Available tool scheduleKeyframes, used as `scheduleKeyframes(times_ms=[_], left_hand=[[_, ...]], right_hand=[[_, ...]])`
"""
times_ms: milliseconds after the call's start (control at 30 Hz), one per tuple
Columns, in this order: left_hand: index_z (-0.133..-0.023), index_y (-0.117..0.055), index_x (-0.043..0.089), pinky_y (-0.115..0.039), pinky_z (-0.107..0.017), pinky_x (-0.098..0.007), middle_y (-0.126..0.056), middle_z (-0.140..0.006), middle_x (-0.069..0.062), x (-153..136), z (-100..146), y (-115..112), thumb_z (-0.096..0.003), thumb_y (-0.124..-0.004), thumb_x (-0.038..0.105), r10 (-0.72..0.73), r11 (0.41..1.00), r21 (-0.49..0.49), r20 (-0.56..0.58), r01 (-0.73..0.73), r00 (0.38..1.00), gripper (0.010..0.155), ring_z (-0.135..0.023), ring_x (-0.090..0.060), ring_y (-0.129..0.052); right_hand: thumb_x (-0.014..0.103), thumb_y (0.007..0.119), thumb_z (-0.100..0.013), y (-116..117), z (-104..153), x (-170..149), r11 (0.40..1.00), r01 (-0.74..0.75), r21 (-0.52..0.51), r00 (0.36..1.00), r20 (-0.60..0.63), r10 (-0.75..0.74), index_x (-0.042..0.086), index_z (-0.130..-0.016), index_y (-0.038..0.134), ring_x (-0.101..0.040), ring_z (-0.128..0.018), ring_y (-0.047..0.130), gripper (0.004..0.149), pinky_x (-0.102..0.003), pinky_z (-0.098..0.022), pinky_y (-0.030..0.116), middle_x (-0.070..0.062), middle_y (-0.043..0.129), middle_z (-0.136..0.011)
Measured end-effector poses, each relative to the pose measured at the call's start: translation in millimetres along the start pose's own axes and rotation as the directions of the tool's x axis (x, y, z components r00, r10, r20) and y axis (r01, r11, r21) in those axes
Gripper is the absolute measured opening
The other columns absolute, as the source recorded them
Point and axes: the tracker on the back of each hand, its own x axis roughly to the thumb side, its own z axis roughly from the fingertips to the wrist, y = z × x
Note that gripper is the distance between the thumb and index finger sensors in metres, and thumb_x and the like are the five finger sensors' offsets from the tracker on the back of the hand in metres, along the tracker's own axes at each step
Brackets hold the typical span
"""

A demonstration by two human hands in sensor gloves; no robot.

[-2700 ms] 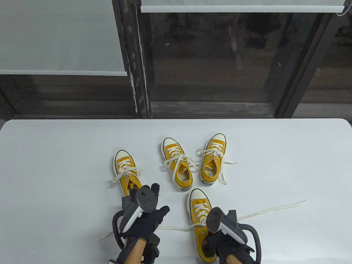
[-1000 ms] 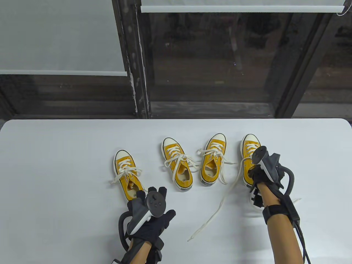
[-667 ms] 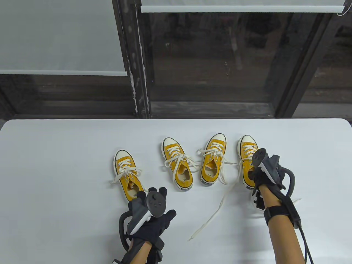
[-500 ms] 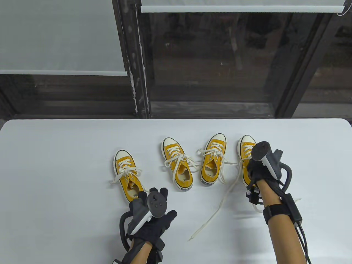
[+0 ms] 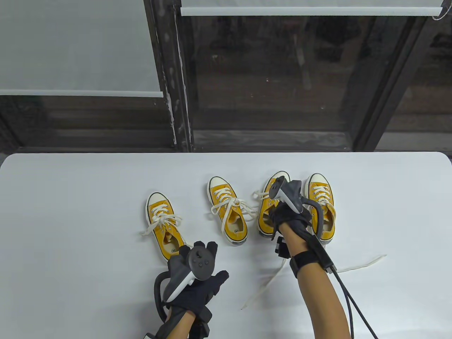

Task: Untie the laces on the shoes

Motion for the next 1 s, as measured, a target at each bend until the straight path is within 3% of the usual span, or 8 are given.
scheduleKeyframes(times_ms=[100,200,267,333,433,700,1000], left_hand=[[-0.119,-0.029,0.039,-0.019,-0.082,-0.072,-0.023,-0.132,0.001,2,1,1,-0.054,-0.073,0.062,-0.003,1.0,0.005,0.007,0.003,1.0,0.082,-0.121,-0.037,-0.013],[-0.119,-0.028,0.039,-0.019,-0.082,-0.072,-0.023,-0.132,0.001,-1,0,1,-0.0542,-0.073,0.062,0.009,1.0,0.0,-0.002,-0.009,1.0,0.082,-0.121,-0.037,-0.013],[-0.119,-0.028,0.039,-0.019,-0.082,-0.072,-0.022,-0.132,0.002,-3,-1,1,-0.0542,-0.072,0.062,0.018,1.0,-0.006,-0.013,-0.018,1.0,0.082,-0.121,-0.037,-0.013],[-0.119,-0.028,0.039,-0.019,-0.082,-0.072,-0.023,-0.132,0.001,-5,-1,1,-0.0542,-0.073,0.062,0.025,1.0,-0.005,-0.018,-0.025,1.0,0.082,-0.121,-0.037,-0.013],[-0.119,-0.028,0.039,-0.019,-0.082,-0.072,-0.023,-0.132,0.001,-5,0,2,-0.0541,-0.073,0.062,0.028,1.0,0.006,-0.017,-0.028,0.999,0.082,-0.121,-0.037,-0.013],[-0.119,-0.029,0.039,-0.019,-0.082,-0.072,-0.023,-0.131,0.001,-7,1,3,-0.0539,-0.073,0.061,0.03,0.999,0.024,-0.022,-0.029,0.999,0.082,-0.121,-0.037,-0.014],[-0.119,-0.03,0.038,-0.02,-0.082,-0.072,-0.024,-0.131,0.001,-7,3,3,-0.0537,-0.073,0.061,0.024,0.999,0.024,-0.016,-0.024,1.0,0.081,-0.12,-0.037,-0.014]], right_hand=[[0.057,0.067,-0.062,10,-10,1,1.0,0.018,0.013,1.0,-0.025,-0.018,0.014,-0.108,0.064,-0.007,-0.046,0.094,0.062,-0.035,-0.046,0.079,0.007,0.089,-0.071],[0.044,0.069,-0.064,14,-16,-4,0.996,0.074,-0.048,0.997,-0.013,-0.074,0.012,-0.093,0.078,-0.002,-0.034,0.095,0.044,-0.031,-0.038,0.081,0.009,0.093,-0.059],[0.042,0.069,-0.064,11,-14,-8,0.992,0.099,-0.074,0.995,-0.004,-0.099,0.012,-0.091,0.081,-0.002,-0.033,0.095,0.042,-0.029,-0.038,0.082,0.008,0.094,-0.058],[0.041,0.073,-0.061,5,-8,-15,0.971,0.147,-0.188,0.989,0.01,-0.147,0.012,-0.088,0.086,-0.003,-0.029,0.096,0.041,-0.029,-0.034,0.083,0.006,0.096,-0.053],[0.038,0.076,-0.059,-3,3,-25,0.951,0.222,-0.217,0.975,0.048,-0.216,0.01,-0.085,0.089,-0.006,-0.025,0.097,0.041,-0.03,-0.031,0.083,0.004,0.098,-0.049],[0.036,0.076,-0.058,-41,57,-50,0.909,0.323,-0.264,0.944,0.159,-0.289,0.006,-0.084,0.089,-0.007,-0.025,0.098,0.042,-0.031,-0.031,0.083,0.003,0.098,-0.049],[0.035,0.077,-0.058,-39,122,-82,0.894,0.372,-0.251,0.912,0.276,-0.302,0.004,-0.082,0.09,-0.008,-0.023,0.099,0.042,-0.032,-0.029,0.084,0.002,0.1,-0.047]])
